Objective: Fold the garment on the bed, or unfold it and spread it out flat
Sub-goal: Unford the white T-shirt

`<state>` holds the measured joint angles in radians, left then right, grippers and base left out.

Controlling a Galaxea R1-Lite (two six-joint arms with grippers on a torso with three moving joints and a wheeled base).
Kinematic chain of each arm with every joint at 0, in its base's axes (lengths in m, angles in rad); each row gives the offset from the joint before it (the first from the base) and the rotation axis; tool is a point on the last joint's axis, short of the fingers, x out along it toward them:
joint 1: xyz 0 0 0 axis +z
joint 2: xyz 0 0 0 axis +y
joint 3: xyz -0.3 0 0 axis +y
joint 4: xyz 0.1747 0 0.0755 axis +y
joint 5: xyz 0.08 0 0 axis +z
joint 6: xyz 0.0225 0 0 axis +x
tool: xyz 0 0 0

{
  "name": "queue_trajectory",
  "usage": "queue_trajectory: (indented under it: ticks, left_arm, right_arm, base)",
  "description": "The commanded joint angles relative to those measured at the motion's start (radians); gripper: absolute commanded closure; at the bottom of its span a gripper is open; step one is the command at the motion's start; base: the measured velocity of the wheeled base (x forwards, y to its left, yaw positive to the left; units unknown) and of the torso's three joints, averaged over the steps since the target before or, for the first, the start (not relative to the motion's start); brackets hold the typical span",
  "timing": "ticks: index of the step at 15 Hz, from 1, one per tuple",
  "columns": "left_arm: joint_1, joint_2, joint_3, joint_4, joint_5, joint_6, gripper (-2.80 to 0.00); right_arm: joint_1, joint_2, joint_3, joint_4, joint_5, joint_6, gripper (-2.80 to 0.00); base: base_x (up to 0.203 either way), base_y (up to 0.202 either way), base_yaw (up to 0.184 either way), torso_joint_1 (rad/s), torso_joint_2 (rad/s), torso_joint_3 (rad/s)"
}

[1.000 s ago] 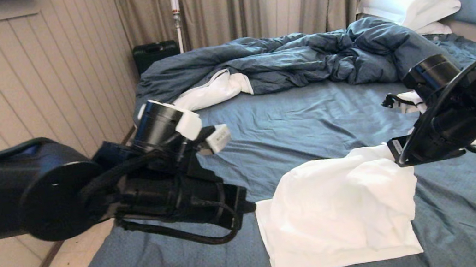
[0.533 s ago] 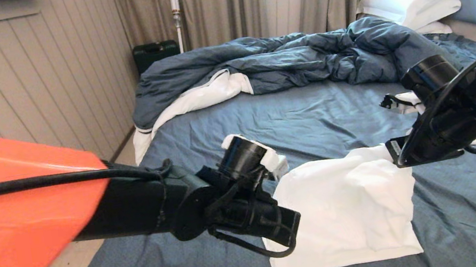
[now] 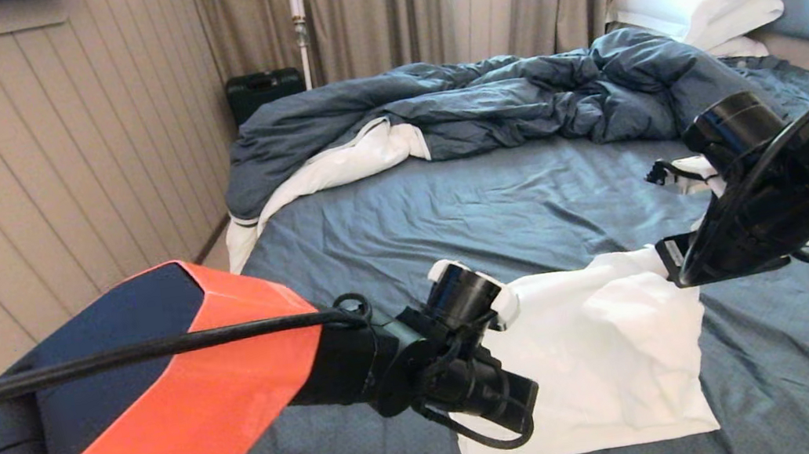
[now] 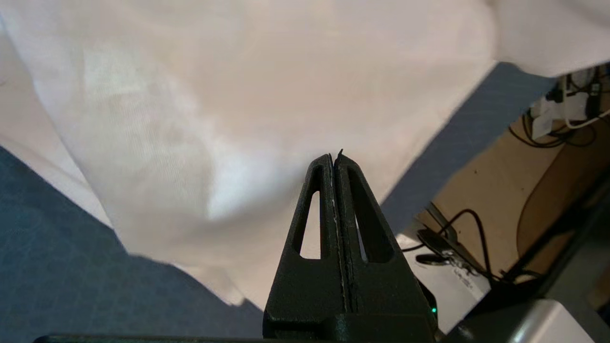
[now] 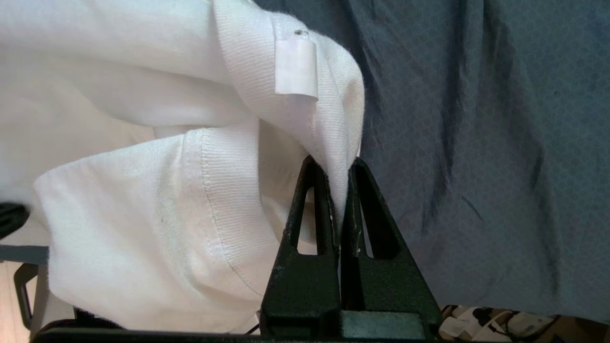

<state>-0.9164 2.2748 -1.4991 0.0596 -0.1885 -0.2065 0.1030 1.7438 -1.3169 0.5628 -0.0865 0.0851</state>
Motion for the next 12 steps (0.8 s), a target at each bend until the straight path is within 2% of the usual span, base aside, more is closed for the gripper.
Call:
queue_trajectory:
  ticks: [1, 7, 10, 12]
  left_arm:
    - [-0.001, 0.025, -0.017, 0.000, 0.000, -0.002, 0.00]
    - [0.010, 0.040, -0.032, -0.010, 0.008, -0.002, 0.00]
    - [0.044, 0.058, -0.025, -0.141, 0.052, 0.002, 0.00]
    - [0.050, 0.058, -0.006, -0.147, 0.055, 0.004, 0.00]
  right_arm:
    - [-0.007, -0.006, 0.010, 0.003, 0.008, -0.001, 0.00]
    - [-0.016, -0.006, 0.015, 0.003, 0.040, -0.004, 0.00]
    - [-0.019, -0.018, 0.029, 0.002, 0.041, -0.009, 0.00]
    - [-0.033, -0.024, 0.033, 0.002, 0.049, -0.013, 0.00]
  base:
    - [0.000, 0.000, 0.000, 0.000, 0.00, 0.000]
    - [0.000, 0.000, 0.000, 0.000, 0.00, 0.000]
    - [0.000, 0.000, 0.000, 0.000, 0.00, 0.000]
    - [0.000, 0.000, 0.000, 0.000, 0.00, 0.000]
